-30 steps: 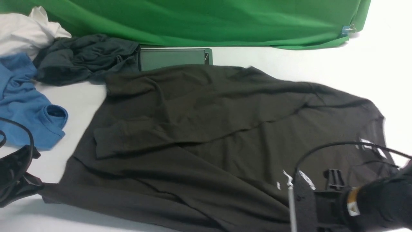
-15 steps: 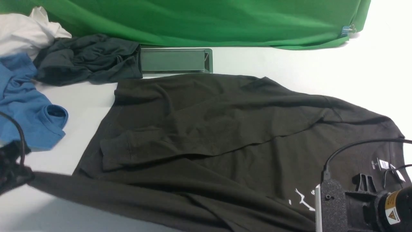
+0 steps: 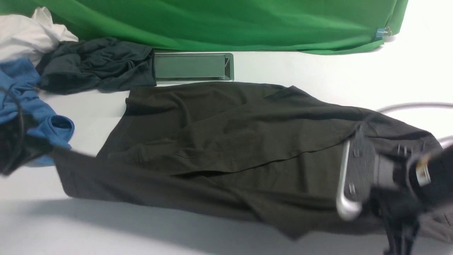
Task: Fold a long-sleeved shirt on a white desktop.
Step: 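Fold the black garment in half by bringing its near edge over to the far edge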
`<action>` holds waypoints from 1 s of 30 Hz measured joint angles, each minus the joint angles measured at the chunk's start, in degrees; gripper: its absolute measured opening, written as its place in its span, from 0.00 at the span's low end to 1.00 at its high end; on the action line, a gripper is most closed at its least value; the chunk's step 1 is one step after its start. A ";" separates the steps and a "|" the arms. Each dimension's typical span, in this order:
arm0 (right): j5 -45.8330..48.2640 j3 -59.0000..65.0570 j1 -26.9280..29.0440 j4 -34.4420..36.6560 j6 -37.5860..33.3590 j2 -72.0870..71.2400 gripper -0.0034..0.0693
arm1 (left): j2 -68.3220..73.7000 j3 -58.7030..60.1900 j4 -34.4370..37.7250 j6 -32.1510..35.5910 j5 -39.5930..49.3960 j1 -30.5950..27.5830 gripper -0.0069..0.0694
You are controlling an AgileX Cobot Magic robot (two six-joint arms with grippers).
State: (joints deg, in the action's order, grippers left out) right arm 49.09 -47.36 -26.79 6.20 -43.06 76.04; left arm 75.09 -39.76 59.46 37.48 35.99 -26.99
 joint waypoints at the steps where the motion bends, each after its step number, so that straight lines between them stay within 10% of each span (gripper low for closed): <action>1: -0.02 -0.31 0.22 0.00 0.00 0.26 0.12 | 0.02 0.00 0.06 0.07 0.00 0.30 0.14; 8: 0.73 -13.82 5.36 -0.16 -0.50 10.43 0.12 | 16.04 -16.69 -1.23 -1.28 -4.77 12.84 0.14; 30: -6.17 -36.93 15.40 -0.16 2.51 35.89 0.12 | 50.38 -49.62 -1.99 -3.50 -8.84 17.68 0.14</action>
State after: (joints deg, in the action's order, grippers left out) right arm 42.92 -84.29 -11.39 6.03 -40.55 111.93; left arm 125.46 -89.39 57.47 33.97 27.15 -9.31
